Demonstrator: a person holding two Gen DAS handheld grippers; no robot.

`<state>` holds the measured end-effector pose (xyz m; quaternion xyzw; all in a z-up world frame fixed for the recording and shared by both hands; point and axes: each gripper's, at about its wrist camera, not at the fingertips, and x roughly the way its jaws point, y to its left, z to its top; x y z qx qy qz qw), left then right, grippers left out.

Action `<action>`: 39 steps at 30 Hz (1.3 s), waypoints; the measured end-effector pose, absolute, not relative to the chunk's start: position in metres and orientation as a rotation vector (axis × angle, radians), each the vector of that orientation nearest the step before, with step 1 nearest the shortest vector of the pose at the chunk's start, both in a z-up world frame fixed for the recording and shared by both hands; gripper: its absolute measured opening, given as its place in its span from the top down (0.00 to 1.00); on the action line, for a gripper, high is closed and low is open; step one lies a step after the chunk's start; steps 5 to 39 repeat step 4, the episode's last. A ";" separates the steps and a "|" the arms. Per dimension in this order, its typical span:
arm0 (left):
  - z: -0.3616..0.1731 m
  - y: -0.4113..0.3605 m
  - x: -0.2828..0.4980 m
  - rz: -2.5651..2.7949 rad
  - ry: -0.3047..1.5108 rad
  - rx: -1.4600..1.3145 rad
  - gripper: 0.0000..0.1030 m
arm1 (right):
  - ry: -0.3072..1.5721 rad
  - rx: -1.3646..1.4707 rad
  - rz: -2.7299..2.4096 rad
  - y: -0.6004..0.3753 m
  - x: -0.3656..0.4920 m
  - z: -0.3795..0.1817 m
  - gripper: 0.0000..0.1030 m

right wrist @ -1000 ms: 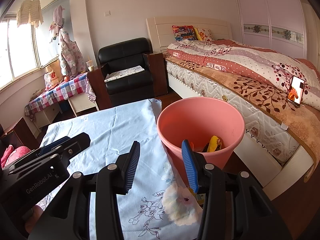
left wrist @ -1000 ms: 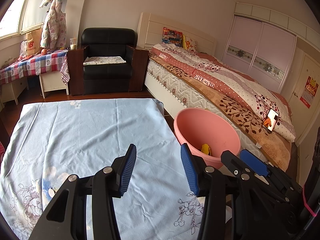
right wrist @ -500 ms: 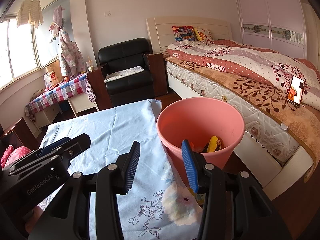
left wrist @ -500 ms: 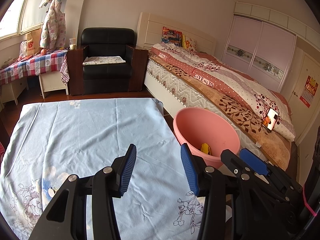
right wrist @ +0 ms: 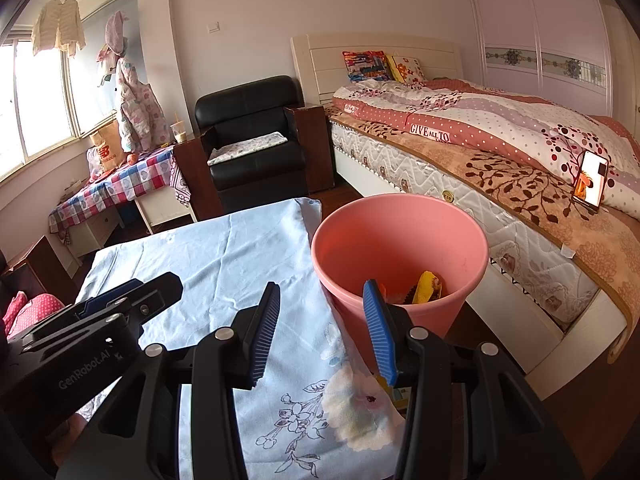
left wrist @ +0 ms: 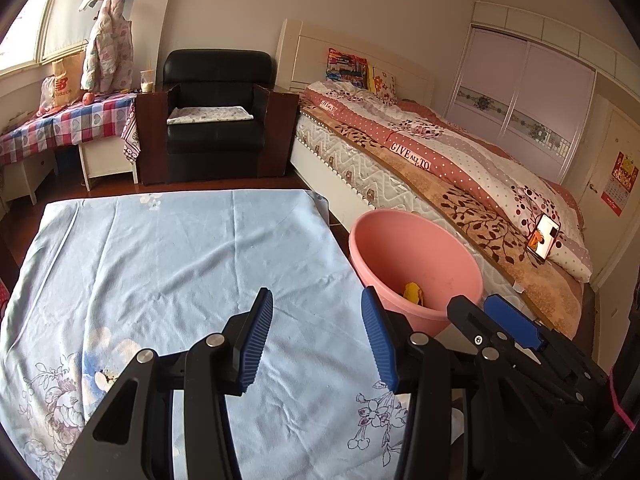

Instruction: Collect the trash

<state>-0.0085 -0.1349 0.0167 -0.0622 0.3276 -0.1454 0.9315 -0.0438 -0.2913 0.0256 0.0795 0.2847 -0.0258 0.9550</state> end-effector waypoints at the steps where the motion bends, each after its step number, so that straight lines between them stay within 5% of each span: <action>1: 0.017 -0.135 -0.008 -0.298 0.673 -0.128 0.55 | 0.578 0.162 -0.053 -0.292 -0.043 0.026 0.57; 39: 0.016 -0.135 -0.009 -0.299 0.677 -0.127 0.55 | 0.580 0.163 -0.053 -0.292 -0.044 0.025 0.57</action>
